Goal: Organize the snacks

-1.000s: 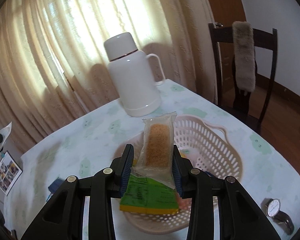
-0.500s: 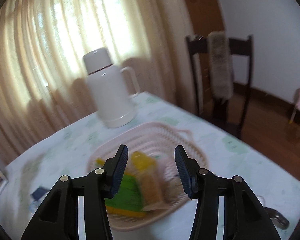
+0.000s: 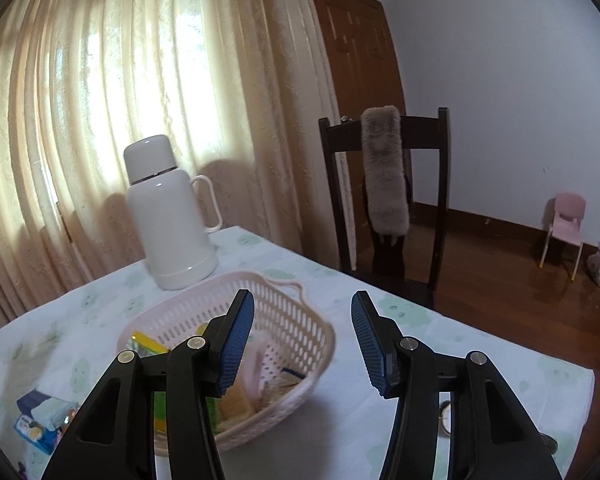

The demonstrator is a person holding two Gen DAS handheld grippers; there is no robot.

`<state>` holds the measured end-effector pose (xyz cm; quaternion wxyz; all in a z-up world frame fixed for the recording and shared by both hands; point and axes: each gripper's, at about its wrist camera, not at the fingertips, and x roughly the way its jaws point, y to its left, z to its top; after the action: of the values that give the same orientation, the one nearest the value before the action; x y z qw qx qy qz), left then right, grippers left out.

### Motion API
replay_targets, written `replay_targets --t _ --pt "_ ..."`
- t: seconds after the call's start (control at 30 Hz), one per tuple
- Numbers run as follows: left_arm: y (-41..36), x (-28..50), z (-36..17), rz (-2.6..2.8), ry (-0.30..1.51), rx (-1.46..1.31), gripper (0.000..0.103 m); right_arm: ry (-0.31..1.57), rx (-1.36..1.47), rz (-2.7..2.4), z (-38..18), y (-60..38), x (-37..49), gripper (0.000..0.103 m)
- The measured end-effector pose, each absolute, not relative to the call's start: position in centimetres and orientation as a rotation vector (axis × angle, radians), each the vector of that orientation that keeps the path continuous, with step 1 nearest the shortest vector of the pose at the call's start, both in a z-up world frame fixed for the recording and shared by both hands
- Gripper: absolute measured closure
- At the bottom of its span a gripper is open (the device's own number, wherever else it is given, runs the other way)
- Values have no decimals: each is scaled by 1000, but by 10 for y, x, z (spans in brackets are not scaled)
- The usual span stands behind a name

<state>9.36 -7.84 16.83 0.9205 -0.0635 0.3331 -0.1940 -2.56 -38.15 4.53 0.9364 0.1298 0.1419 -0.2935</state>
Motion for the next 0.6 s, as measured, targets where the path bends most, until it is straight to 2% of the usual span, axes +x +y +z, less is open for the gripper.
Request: replay_targets --t 0.4,0.6 --pt "-106 93 151 -430 725 -74 63 180 157 -666 48 -383 -45 42" --pt "-130 82 148 -478 727 -32 63 190 232 -613 43 -395 -47 40"
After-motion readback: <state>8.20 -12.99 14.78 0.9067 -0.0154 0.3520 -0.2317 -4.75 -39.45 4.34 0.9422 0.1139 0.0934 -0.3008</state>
